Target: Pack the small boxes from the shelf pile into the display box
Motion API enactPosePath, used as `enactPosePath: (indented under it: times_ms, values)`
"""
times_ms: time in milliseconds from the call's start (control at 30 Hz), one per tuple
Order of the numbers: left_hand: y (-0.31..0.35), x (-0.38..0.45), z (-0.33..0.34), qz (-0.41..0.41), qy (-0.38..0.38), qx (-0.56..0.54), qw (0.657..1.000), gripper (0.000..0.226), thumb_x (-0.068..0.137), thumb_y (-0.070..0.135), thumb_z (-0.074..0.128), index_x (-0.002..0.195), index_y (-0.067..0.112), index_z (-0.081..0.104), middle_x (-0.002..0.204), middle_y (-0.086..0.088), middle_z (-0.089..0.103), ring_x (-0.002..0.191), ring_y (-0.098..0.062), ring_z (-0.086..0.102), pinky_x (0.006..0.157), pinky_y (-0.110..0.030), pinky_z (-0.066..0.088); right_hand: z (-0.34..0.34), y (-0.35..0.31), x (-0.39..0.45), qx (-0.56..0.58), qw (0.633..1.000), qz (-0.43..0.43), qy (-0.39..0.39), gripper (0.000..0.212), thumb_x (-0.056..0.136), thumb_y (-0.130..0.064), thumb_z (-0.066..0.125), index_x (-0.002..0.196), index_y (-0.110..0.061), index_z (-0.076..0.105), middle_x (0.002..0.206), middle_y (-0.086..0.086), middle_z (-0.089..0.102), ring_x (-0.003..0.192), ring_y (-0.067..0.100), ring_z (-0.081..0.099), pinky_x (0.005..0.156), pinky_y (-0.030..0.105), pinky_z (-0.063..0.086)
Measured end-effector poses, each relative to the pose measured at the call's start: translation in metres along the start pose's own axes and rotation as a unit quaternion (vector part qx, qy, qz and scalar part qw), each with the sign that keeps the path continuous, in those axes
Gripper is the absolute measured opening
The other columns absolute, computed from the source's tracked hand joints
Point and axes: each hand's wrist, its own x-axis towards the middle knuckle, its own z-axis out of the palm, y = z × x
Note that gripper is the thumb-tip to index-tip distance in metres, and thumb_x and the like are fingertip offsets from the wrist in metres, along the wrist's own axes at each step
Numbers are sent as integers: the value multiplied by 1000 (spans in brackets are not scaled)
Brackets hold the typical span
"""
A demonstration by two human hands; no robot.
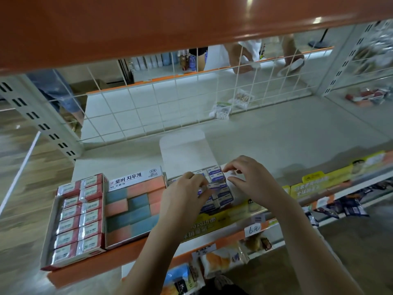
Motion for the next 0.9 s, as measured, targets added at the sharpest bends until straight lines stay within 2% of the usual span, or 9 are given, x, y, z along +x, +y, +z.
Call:
enactPosePath:
  times_ms: [100,233,367,567,633,767,900]
  values:
    - [10,4,7,6,-3,4,1000,22,91,46,51,100,27,58,107,9,57,86,-11,54,63,-22,39,2,0,-3,2,1000,8,16,17,91,-15,57,106,-17,62,107,-3,56,96,7,47,80,15,36]
    - [12,8,16,16,7,24,1000,24,92,43,50,107,25,54,111,7,52,97,-14,52,65,-24,41,7,1,-10,2,999,18,30,15,91,-15,58,105,-15,63,105,-3,56,97,10,51,82,18,40]
    - [12,11,18,25,6,27,999,21,92,39,50,108,25,52,107,5,51,97,-15,52,61,-25,37,9,0,-18,6,999,23,35,16,91,-12,57,106,-13,63,110,-1,58,104,12,52,89,21,42]
    - [15,11,17,21,-5,46,999,21,92,34,51,110,25,53,108,3,51,99,-18,51,61,-28,37,1,2,-26,29,998,17,48,18,90,-9,57,106,-11,63,110,0,59,104,10,53,88,12,35]
    - [21,13,15,17,9,31,999,24,92,34,51,114,24,53,110,1,53,102,-20,50,64,-28,38,-9,11,-28,26,998,22,52,20,88,-7,57,107,-12,63,112,0,59,107,12,53,92,18,38]
    - [53,31,17,68,38,26,997,25,94,37,48,113,21,57,108,-1,58,103,-22,52,73,-32,45,-38,41,-38,-4,996,41,76,23,87,-4,59,109,-11,63,115,5,59,111,21,53,98,32,41]
    - [119,61,46,132,48,40,989,26,94,39,47,111,22,58,107,-1,59,103,-22,51,75,-34,45,-75,92,-56,-60,994,65,67,27,90,-8,56,116,-9,60,121,9,57,115,25,49,97,24,31]
